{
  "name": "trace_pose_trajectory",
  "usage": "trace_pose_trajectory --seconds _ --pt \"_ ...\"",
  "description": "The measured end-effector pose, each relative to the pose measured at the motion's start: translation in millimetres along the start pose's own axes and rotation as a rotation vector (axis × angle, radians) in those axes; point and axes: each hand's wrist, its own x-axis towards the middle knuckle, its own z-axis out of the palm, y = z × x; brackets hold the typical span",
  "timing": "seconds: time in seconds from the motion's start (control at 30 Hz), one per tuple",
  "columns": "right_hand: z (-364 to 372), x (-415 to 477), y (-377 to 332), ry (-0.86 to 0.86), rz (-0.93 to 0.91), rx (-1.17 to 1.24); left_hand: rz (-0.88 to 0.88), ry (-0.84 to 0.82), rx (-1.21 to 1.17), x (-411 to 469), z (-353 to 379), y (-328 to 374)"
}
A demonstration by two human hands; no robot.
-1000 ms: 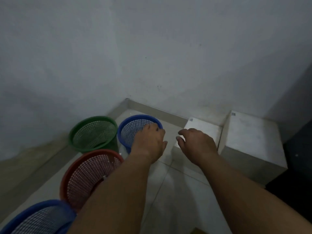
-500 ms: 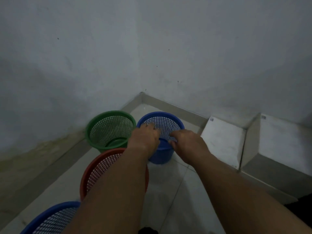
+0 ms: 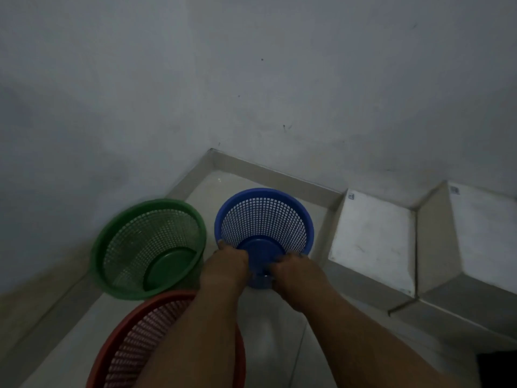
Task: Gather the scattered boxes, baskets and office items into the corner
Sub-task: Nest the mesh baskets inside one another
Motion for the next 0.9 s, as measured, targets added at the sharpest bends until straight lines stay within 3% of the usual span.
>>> trace_pose_trajectory --seconds 0.3,0.63,0.8,0.9 --pt "0 28 93 0.242 0.277 -0.008 0.165 0.179 -0.095 86 -13 81" --pt "-7 50 139 0.078 0.451 -0.005 0.222 0.205 -0.096 131 -34 112" --pt "-14 49 137 -0.032 0.449 -0.008 0.235 0.083 -0.076 132 -40 107" --pt "-14 46 130 0.026 0.447 -0.025 0.26 0.092 0.007 118 -47 90"
